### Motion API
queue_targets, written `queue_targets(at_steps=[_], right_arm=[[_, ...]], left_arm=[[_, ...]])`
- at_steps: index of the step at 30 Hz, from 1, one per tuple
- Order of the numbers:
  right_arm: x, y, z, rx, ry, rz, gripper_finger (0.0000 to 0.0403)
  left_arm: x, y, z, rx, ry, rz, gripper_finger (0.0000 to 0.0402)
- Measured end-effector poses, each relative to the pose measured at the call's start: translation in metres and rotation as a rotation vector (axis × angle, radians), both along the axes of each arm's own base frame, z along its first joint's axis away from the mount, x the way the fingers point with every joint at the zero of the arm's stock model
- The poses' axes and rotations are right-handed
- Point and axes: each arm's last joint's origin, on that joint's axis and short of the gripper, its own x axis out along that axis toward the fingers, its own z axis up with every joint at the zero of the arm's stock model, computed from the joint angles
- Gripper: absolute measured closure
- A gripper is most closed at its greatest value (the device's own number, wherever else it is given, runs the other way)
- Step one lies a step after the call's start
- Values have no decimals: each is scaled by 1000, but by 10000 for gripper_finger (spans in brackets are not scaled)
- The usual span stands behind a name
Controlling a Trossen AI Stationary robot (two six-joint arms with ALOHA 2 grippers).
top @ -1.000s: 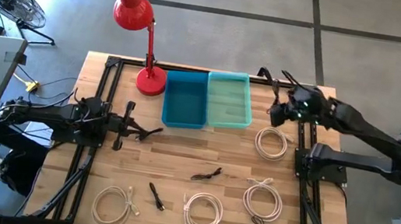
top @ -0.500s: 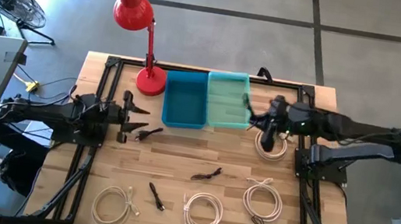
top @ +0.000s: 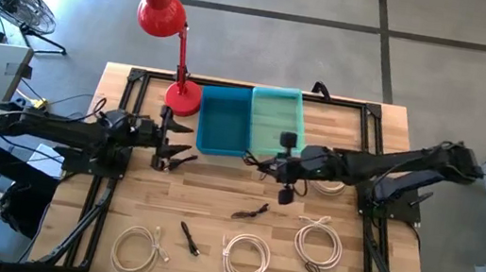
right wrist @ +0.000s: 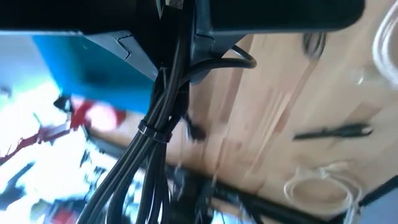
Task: Pick & Place USB Port
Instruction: Put the black usb cable into the blue bin
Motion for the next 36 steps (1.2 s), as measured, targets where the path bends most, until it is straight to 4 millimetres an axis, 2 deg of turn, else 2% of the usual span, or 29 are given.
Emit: queue_targets(at_steps=[8, 13, 21, 28, 36], right_arm=[[17, 1, 0, -120, -123, 8, 365], [24, 1, -6, -142, -108, -5, 365], [33, 1, -18, -200, -93, -8, 365], [34, 0, -17, -213, -95, -8, 365], [34, -11, -18, -192, -87, -21, 365]], left_arm=[[51, -1, 23, 30, 94, -169, 189], [82, 0, 39, 157, 94, -221, 189], [122, 3, 37, 176, 154, -239, 189], [142, 4, 43, 236, 142, -243, 188], [154, 4, 51, 286, 123, -265, 197]])
